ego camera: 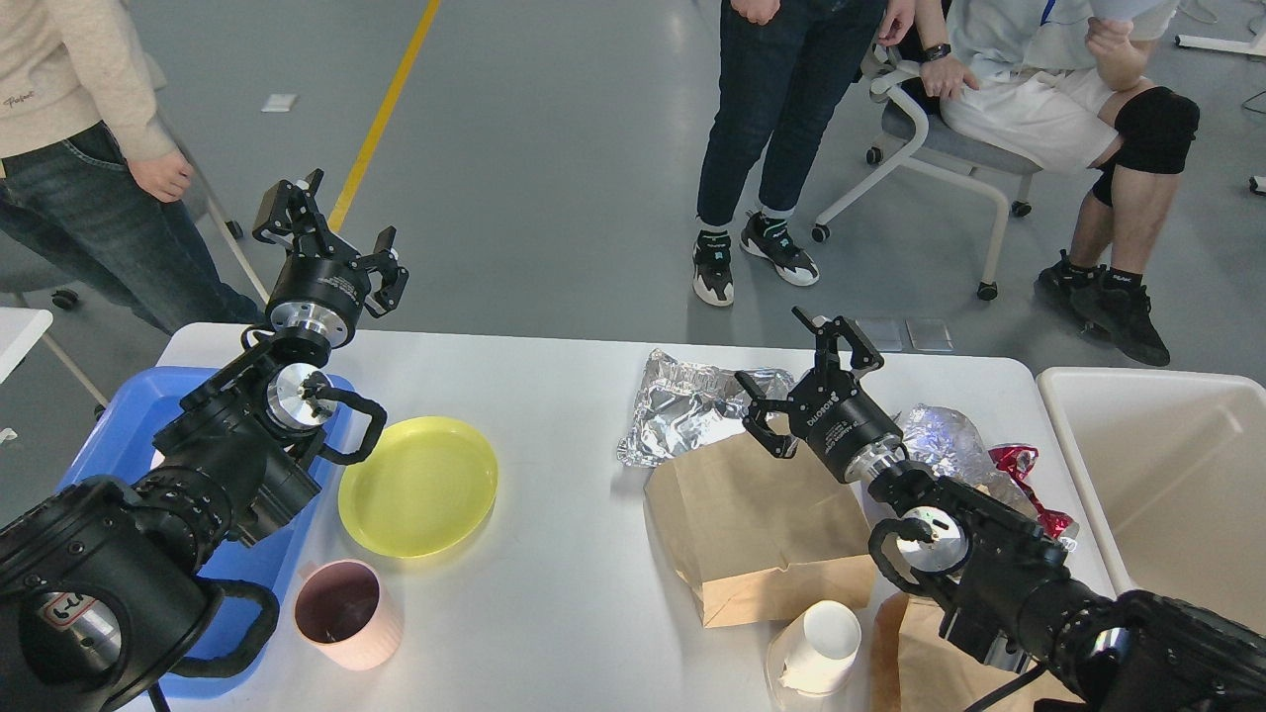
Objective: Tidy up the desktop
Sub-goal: 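Move the left gripper over the dark-rimmed pink cup near the tray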
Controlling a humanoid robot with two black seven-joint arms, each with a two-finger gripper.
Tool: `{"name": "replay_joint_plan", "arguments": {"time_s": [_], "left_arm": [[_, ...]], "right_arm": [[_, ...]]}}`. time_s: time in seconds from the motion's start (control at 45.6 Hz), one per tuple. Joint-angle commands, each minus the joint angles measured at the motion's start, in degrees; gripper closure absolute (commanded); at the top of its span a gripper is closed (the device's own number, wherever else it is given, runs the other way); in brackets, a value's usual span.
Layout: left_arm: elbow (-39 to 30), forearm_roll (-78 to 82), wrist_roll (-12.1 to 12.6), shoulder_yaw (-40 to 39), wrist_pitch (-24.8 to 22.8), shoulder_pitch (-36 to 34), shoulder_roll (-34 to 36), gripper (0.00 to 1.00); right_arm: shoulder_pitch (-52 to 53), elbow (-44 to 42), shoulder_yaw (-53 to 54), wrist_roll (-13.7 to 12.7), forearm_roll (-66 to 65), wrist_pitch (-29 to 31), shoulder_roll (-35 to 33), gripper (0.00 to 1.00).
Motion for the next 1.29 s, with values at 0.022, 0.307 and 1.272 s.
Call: {"name": "replay_joint_plan", "arguments": {"time_s": [0.022, 0.307, 1.272], "left_arm": [[0.00, 0.00, -0.59, -0.12, -0.07, 0.10, 0.17, 0.04], [0.00, 0.00, 0.29, -0.48, 0.02, 0.10, 0.44, 0.04], [0.62, 3.34, 2.66, 33.88, -0.07, -8.69, 4.83, 0.04]], "right_arm": [[0.00, 0.00, 0.00, -0.04, 0.00, -0.04, 0.00, 0.00], [0.00, 0.00, 0.00, 0.05, 0.00, -0.04, 0.00, 0.00], [0.00, 0.00, 0.00, 0.05, 0.00, -0.04, 0.00, 0.00]]}}
